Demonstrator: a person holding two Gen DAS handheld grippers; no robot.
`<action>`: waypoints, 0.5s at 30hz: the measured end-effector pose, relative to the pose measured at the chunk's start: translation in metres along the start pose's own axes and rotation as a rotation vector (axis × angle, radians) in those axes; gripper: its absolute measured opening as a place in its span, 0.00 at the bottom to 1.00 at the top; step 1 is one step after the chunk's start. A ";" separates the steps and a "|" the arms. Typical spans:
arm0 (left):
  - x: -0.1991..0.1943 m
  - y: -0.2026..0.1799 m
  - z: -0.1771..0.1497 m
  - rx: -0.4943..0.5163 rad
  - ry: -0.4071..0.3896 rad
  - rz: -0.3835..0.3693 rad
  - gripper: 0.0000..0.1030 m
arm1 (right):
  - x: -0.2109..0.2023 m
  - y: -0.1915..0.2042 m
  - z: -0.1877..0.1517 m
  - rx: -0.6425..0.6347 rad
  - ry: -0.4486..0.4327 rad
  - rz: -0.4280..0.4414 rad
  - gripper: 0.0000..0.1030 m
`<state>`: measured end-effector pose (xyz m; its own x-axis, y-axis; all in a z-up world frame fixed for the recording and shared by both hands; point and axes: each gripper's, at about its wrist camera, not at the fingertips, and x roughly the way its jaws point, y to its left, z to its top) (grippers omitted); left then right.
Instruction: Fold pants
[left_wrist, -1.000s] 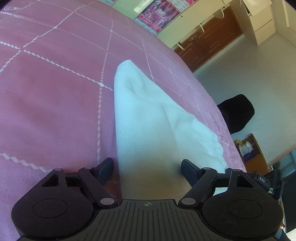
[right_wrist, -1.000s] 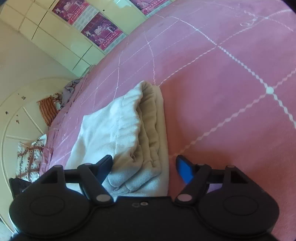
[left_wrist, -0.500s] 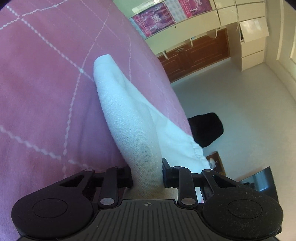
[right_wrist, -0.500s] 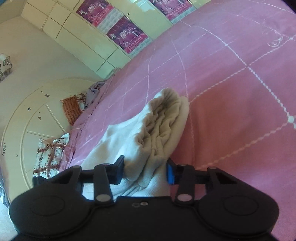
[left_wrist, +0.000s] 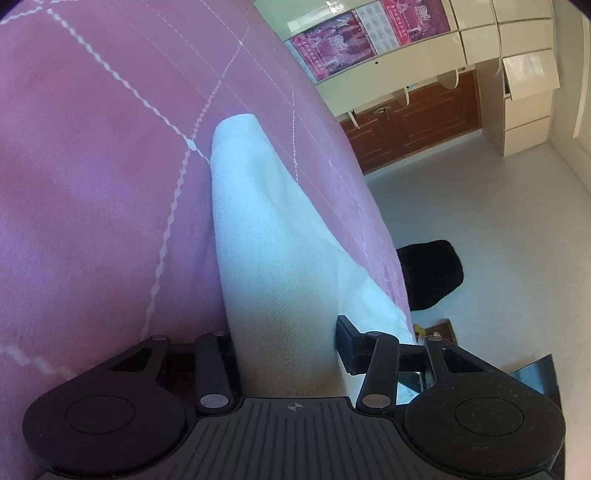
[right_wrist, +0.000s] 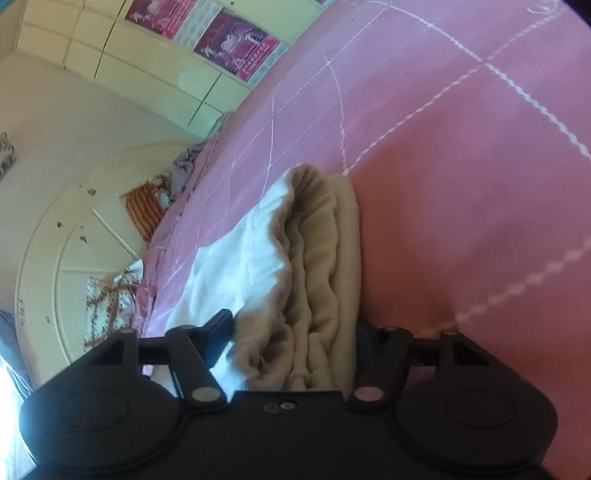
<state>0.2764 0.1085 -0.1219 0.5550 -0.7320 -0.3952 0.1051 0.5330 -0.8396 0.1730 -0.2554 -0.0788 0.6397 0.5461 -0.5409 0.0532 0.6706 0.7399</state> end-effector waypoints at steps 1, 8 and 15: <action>0.001 -0.003 0.002 0.010 -0.003 0.007 0.31 | 0.003 0.004 0.003 -0.029 0.009 -0.017 0.46; -0.017 -0.027 0.042 0.074 -0.074 -0.120 0.26 | -0.014 0.046 0.027 -0.223 -0.014 0.049 0.35; -0.006 -0.038 0.136 0.158 -0.143 -0.115 0.26 | 0.016 0.072 0.104 -0.265 -0.084 0.101 0.35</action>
<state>0.3819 0.1504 -0.0374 0.6419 -0.7303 -0.2339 0.2958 0.5172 -0.8031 0.2670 -0.2506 0.0077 0.6932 0.5810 -0.4265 -0.2089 0.7284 0.6526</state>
